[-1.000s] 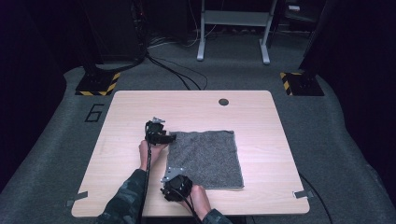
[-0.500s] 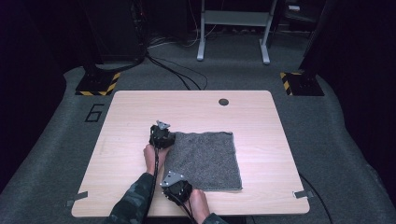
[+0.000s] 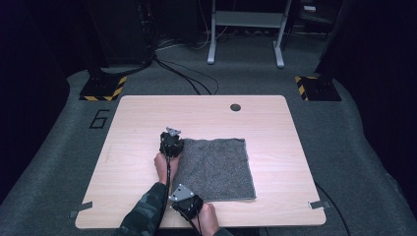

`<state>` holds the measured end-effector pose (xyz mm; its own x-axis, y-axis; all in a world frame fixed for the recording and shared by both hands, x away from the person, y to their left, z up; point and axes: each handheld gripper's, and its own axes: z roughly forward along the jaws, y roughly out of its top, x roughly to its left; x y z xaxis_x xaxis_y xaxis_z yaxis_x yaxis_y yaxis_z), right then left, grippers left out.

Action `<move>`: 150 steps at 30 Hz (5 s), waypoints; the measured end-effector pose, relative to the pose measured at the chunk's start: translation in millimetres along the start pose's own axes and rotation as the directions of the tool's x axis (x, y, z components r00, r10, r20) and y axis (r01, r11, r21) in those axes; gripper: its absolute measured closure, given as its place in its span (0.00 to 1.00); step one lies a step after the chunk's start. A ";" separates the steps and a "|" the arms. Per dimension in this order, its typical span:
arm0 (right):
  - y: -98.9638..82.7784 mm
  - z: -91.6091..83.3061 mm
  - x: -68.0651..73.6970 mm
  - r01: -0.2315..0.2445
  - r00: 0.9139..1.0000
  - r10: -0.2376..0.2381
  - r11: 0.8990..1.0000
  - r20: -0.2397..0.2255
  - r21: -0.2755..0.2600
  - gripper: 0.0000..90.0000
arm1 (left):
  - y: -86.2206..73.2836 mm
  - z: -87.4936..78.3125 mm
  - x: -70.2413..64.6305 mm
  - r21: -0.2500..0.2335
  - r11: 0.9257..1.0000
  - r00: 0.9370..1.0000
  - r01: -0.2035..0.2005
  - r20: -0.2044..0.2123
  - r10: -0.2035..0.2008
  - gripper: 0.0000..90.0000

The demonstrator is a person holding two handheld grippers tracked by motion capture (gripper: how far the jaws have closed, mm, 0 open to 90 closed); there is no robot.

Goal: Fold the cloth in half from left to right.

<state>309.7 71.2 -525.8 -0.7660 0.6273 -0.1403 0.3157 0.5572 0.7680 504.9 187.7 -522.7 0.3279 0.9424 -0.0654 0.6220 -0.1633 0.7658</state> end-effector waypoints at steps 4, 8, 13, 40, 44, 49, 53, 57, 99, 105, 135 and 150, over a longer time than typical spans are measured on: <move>-1.2 -7.0 -2.6 -0.042 0.999 0.042 0.998 0.019 -0.036 0.97 | 5.1 -6.5 3.4 -0.026 0.999 1.000 0.021 0.011 -0.021 0.97; -2.3 -18.4 -6.7 -0.086 0.995 0.089 0.992 0.033 -0.095 0.97 | 17.7 -16.6 1.3 -0.068 0.998 1.000 0.011 0.020 -0.010 0.97; -1.6 -31.9 -12.6 -0.127 0.990 0.136 0.978 0.045 -0.164 0.97 | 32.4 -26.4 -3.2 -0.091 0.996 0.999 -0.024 0.033 0.027 0.97; 25.4 -61.7 -20.1 -0.176 0.980 0.197 0.932 0.036 -0.318 0.97 | 85.9 -51.1 -19.9 -0.108 0.984 0.989 -0.141 0.038 0.146 0.97; 21.4 -65.9 -23.8 -0.183 0.977 0.210 0.928 0.049 -0.326 0.97 | 89.7 -48.4 -24.3 -0.099 0.984 0.987 -0.146 0.048 0.152 0.97; 16.5 -70.4 -28.2 -0.192 0.972 0.225 0.924 0.065 -0.329 0.97 | 92.6 -44.3 -33.3 -0.097 0.981 0.983 -0.168 0.055 0.174 0.97; 11.6 -72.3 -31.1 -0.204 0.968 0.239 0.924 0.072 -0.325 0.97 | 92.2 -37.9 -38.5 -0.086 0.980 0.980 -0.179 0.069 0.185 0.97; 6.5 -73.7 -34.8 -0.214 0.964 0.252 0.923 0.081 -0.319 0.96 | 91.4 -31.3 -43.3 -0.077 0.980 0.979 -0.185 0.078 0.191 0.97; -51.2 -89.0 -66.4 -0.265 0.929 0.316 0.931 0.191 -0.251 0.96 | 81.7 25.8 -109.3 -0.016 0.974 0.958 -0.226 0.177 0.225 0.96; -59.1 -93.8 -70.8 -0.280 0.922 0.330 0.929 0.204 -0.240 0.95 | 81.0 33.0 -116.6 -0.009 0.976 0.959 -0.217 0.185 0.215 0.95; -96.9 -105.3 -99.9 -0.385 0.866 0.411 0.911 0.284 -0.146 0.77 | 67.6 -1.0 -96.3 -0.019 0.978 0.949 -0.208 0.239 0.207 0.27; -105.7 -114.5 -125.1 -0.456 0.842 0.462 0.886 0.280 -0.090 0.38 | -20.1 -45.9 -81.1 0.067 0.957 0.931 -0.281 0.263 0.254 0.22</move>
<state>308.0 -128.4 -517.9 -0.3420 0.9377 0.0614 0.5783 0.1585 0.8003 433.1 128.0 -503.5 0.6504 0.7588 -0.0346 0.5515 -0.4403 0.7085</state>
